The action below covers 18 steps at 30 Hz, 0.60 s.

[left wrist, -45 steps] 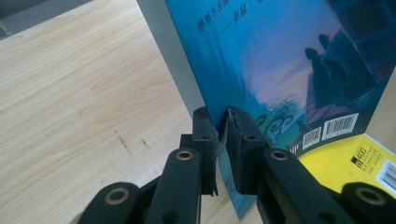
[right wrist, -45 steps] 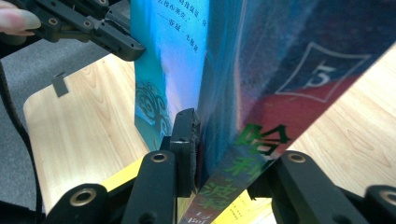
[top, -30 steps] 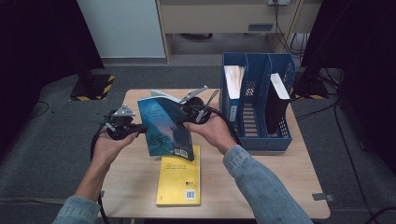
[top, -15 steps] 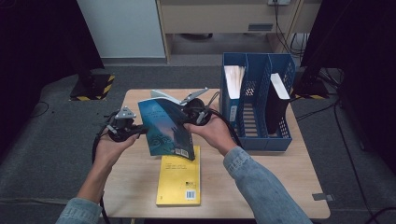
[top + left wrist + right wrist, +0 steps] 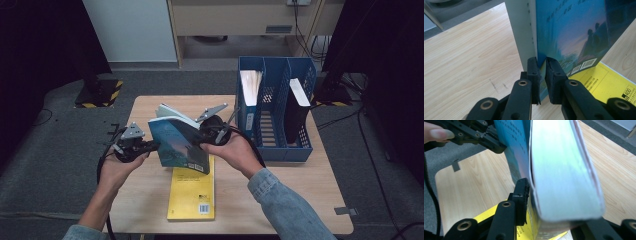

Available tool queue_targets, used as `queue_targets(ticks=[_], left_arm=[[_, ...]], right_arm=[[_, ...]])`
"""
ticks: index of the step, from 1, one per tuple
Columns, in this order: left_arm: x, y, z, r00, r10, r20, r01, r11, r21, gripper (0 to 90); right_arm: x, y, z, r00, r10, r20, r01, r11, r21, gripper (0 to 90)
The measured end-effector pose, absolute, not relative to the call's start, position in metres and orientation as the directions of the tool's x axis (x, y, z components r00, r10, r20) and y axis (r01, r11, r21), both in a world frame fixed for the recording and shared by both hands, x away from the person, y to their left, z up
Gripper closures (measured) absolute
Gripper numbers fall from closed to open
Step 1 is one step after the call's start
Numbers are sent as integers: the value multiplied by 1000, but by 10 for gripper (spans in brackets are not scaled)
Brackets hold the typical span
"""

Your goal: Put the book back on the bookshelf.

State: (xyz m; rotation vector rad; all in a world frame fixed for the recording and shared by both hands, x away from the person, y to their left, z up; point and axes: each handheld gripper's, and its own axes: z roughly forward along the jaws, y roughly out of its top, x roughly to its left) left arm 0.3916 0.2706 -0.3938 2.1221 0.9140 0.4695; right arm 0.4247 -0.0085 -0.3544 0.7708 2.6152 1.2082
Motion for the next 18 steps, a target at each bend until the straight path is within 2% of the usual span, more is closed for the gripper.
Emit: queue_targets(ticks=[18], left_arm=[[383,275,-397,682,731,26,446,-443,778,816]], right_arm=[[420,6,-333,-884,465,50,347,581,736,583]])
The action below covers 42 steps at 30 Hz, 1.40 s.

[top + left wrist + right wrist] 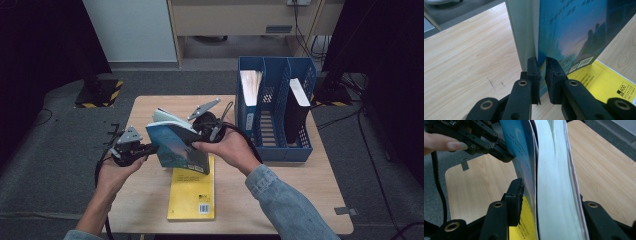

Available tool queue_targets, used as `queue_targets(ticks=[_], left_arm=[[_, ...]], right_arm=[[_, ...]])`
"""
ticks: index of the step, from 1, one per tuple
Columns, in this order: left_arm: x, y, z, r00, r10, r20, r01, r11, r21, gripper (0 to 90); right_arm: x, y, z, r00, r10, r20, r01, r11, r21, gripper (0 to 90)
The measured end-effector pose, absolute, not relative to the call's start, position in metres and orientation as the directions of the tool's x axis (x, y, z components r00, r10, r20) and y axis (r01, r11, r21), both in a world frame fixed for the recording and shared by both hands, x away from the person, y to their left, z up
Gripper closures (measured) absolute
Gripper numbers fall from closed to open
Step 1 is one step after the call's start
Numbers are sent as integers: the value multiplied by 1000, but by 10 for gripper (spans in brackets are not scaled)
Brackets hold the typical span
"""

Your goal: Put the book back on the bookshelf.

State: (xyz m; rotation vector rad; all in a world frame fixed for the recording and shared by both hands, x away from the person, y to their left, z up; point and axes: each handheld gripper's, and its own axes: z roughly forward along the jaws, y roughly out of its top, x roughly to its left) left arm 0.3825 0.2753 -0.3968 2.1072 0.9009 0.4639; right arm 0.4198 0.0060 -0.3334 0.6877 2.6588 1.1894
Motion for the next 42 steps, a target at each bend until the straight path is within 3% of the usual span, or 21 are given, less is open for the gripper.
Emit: queue_targets(ticks=[20,42], left_arm=[[382,276,-397,684,729,19,447,-440,779,814],[382,280,-401,667,745,6,448,-407,796,782]], right_arm=[[428,17,-332,-894,447,30,331,615,716,674],[428,18,-338,-891,450,56,351,606,714,706]])
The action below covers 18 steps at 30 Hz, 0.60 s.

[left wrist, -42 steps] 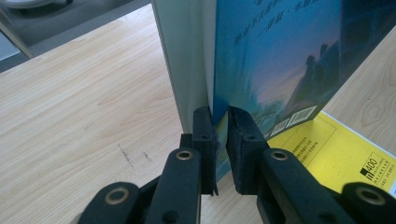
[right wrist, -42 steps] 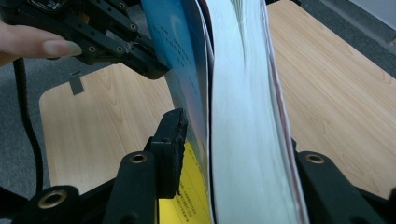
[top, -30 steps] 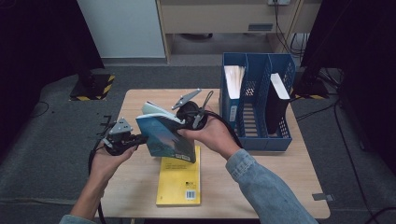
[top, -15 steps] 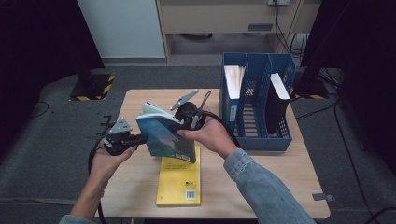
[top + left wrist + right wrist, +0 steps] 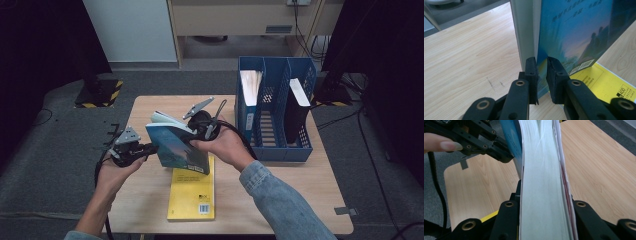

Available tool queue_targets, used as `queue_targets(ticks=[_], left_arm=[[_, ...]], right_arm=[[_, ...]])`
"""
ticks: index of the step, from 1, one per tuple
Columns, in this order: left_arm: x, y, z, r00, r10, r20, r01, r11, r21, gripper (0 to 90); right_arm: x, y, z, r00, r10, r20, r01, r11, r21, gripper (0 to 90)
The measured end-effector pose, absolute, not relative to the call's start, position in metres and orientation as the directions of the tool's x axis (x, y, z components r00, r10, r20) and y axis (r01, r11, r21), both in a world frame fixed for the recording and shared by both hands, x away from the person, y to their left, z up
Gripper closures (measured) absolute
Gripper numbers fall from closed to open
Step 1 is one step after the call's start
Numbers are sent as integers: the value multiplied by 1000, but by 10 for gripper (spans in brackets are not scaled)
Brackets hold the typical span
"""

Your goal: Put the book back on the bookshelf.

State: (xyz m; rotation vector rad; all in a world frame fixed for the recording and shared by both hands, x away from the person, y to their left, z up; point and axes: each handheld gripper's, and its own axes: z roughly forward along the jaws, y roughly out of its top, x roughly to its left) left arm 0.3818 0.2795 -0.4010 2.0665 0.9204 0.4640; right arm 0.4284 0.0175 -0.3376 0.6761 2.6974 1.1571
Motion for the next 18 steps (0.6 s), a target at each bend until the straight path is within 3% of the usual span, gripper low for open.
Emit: queue_targets(ticks=[7,18], left_arm=[[375,284,-409,637,771,11,449,-383,807,665],[371,292,-457,529,848,30,533,-359,766,313]], right_arm=[[428,18,-338,-887,459,46,348,601,720,716],[430,16,-338,-875,479,63,368,576,730,715]])
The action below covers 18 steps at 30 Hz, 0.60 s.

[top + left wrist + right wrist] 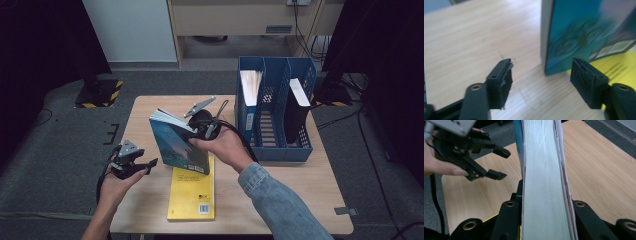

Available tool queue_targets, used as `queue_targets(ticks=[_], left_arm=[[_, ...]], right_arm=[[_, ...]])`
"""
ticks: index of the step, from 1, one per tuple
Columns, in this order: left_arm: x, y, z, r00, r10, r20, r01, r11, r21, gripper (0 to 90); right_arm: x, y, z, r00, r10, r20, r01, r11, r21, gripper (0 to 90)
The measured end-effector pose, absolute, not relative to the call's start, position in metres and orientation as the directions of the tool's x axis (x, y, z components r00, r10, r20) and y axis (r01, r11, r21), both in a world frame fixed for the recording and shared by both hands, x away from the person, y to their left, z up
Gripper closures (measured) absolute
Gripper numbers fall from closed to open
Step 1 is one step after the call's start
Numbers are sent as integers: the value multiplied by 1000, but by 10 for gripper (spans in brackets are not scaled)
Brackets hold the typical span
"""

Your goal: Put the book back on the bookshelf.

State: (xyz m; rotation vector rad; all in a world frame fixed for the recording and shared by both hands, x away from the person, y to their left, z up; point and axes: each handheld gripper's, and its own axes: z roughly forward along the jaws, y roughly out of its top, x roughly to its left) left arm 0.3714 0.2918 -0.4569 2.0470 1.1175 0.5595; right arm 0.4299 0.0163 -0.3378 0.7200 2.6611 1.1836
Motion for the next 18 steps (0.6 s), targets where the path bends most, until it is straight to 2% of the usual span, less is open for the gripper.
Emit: queue_targets(ticks=[7,18], left_arm=[[375,302,-480,480,874,76,573,-378,727,208],[379,325,-504,419,908,24,655,-321,684,96]], right_arm=[[432,16,-338,-865,497,70,381,559,737,722],[436,16,-338,-841,537,70,401,531,746,729]])
